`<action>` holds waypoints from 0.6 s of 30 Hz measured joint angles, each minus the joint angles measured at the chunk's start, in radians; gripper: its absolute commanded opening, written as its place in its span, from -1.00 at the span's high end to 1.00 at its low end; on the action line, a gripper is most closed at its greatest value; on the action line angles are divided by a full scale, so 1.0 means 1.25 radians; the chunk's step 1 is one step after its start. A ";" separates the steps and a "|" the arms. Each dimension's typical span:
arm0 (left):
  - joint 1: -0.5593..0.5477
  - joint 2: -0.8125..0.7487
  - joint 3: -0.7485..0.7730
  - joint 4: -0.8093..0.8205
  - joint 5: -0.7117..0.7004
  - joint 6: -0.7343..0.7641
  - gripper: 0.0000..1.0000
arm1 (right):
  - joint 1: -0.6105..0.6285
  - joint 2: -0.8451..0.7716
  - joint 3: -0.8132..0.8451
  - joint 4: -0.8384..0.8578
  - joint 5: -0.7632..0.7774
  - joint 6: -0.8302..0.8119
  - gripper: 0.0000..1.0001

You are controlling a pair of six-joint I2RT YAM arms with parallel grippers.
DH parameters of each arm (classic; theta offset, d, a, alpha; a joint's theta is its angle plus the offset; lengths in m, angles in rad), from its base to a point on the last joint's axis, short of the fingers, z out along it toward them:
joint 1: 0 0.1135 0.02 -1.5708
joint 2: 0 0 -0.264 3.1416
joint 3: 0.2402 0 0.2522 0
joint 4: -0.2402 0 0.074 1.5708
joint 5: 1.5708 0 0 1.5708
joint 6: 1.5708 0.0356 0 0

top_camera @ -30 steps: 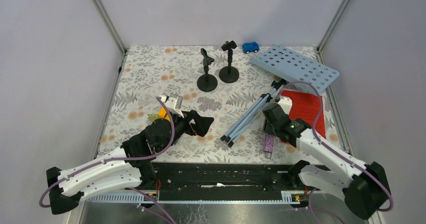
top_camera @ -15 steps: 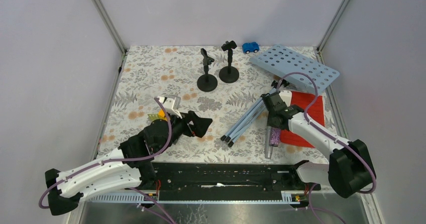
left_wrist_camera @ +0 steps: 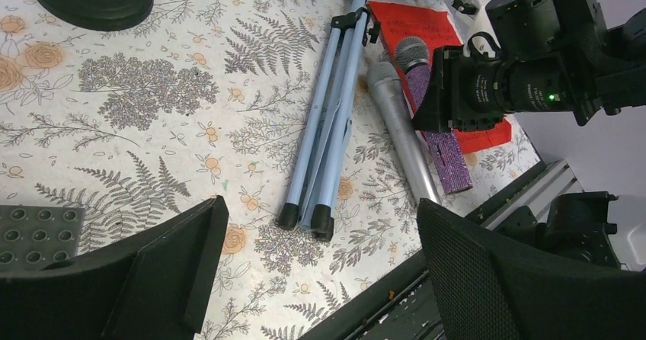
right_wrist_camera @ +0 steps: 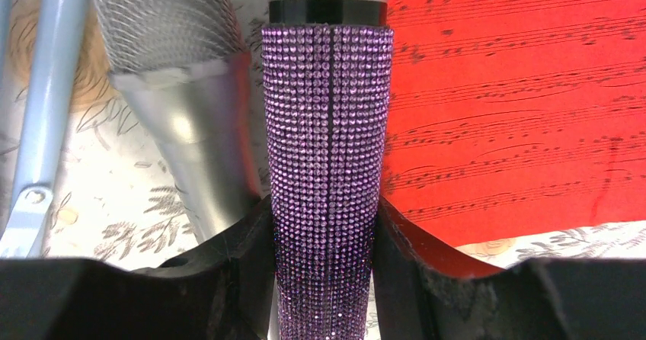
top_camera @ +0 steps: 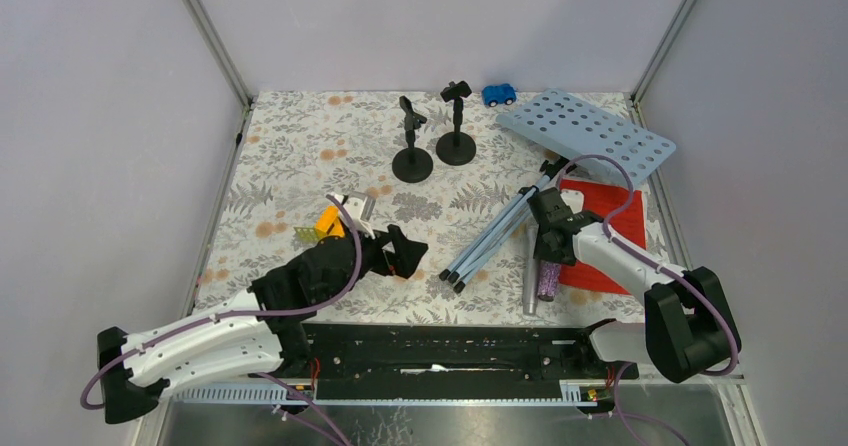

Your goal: Pack up the instrument practice props

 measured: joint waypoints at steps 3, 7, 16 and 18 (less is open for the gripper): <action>0.000 0.011 -0.013 0.020 0.001 -0.001 -0.97 | 0.000 0.000 -0.006 0.012 -0.052 -0.016 0.59; 0.000 0.028 -0.029 0.039 0.009 -0.005 -0.97 | 0.000 0.000 -0.011 0.020 -0.105 -0.027 0.00; 0.000 0.018 -0.031 0.038 0.014 -0.007 -0.97 | 0.000 0.000 -0.012 0.027 -0.134 -0.033 -0.43; 0.000 0.000 -0.038 0.038 0.005 -0.009 -0.97 | 0.000 -0.001 -0.012 0.026 -0.134 -0.033 -0.45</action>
